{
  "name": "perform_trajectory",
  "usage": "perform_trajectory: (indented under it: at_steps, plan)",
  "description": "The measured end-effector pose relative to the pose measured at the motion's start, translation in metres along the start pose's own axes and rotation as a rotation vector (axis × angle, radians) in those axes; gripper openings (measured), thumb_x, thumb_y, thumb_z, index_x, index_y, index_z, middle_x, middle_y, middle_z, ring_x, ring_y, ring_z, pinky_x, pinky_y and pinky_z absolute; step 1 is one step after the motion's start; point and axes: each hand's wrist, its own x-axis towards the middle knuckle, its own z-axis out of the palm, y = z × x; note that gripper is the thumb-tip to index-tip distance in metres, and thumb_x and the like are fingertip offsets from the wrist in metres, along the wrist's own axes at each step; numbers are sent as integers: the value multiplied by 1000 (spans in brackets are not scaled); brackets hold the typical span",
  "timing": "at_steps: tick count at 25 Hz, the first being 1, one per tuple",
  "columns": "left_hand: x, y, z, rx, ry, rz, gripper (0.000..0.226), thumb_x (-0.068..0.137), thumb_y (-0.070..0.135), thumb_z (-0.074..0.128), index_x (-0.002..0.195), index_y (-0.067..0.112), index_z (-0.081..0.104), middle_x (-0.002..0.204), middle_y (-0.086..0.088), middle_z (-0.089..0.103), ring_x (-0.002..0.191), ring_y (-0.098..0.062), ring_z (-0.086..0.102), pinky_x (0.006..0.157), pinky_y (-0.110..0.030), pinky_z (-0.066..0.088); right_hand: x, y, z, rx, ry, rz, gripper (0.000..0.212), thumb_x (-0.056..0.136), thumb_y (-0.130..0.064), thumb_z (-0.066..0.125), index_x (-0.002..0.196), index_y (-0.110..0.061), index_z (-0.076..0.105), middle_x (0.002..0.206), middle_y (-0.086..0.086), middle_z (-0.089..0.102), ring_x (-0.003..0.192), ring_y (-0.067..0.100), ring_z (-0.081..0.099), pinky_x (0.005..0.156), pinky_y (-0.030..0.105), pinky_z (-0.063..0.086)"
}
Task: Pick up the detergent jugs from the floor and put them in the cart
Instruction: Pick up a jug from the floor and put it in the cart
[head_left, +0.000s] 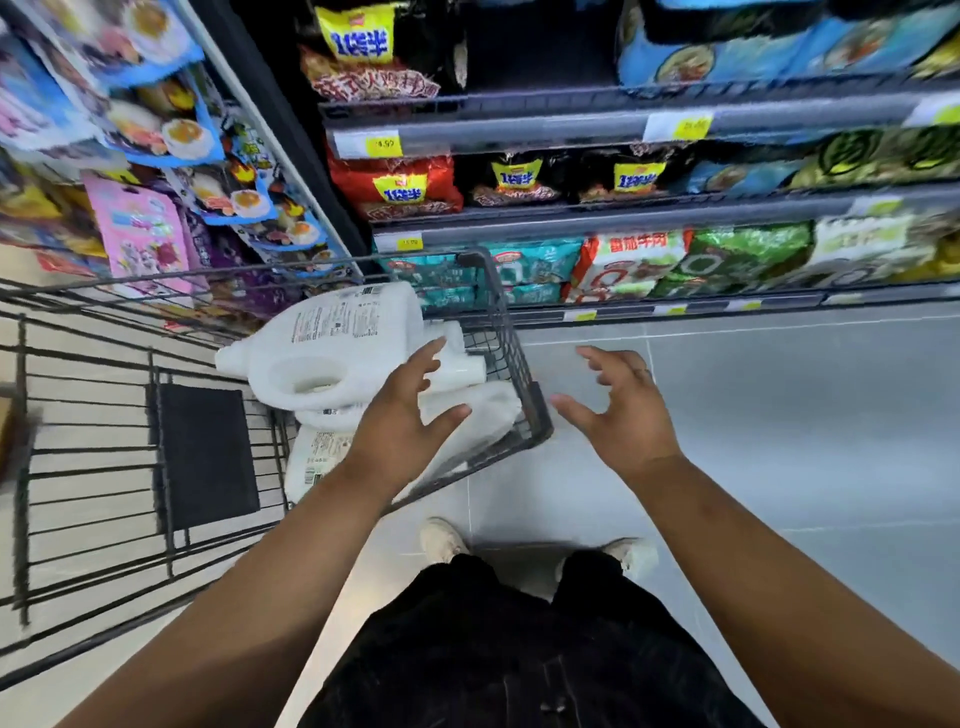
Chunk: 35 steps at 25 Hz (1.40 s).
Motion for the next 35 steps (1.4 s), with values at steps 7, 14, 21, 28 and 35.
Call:
perform_trajectory:
  at_steps: [7, 14, 21, 28, 35]
  plan:
    - [32, 146, 129, 55, -147, 159, 63, 85, 34, 73, 141, 39, 43, 140, 6, 53, 124, -9, 52, 101, -42, 50, -11, 101, -166, 116, 213, 147, 58, 79, -36, 77, 132, -26, 56, 123, 2, 50, 106, 16, 56, 91, 32, 48]
    - [42, 302, 288, 128, -366, 373, 63, 86, 35, 72, 141, 37, 43, 139, 7, 52, 120, -7, 52, 97, -40, 52, -54, 214, -334, 186, 479, 328, 59, 81, -38, 75, 135, -30, 50, 126, 1, 47, 104, 10, 53, 91, 30, 48]
    - [61, 441, 442, 267, -624, 569, 68, 88, 39, 69, 146, 37, 34, 144, 5, 47, 127, -11, 47, 98, -32, 43, -97, 305, -458, 243, 771, 531, 62, 81, -39, 74, 137, -32, 46, 126, 1, 46, 98, 14, 53, 83, 25, 42]
    - [99, 566, 600, 242, -907, 693, 64, 89, 36, 68, 144, 37, 36, 143, 5, 46, 125, -12, 48, 102, -43, 46, -94, 392, -575, 274, 962, 732, 61, 82, -37, 74, 136, -36, 45, 123, -1, 46, 94, 15, 58, 78, 26, 43]
    - [127, 691, 733, 279, -1128, 781, 65, 89, 33, 69, 145, 33, 36, 144, 2, 46, 124, -14, 49, 103, -41, 46, -76, 460, -669, 296, 1165, 874, 63, 81, -39, 74, 137, -36, 44, 121, -4, 45, 92, 8, 55, 78, 26, 44]
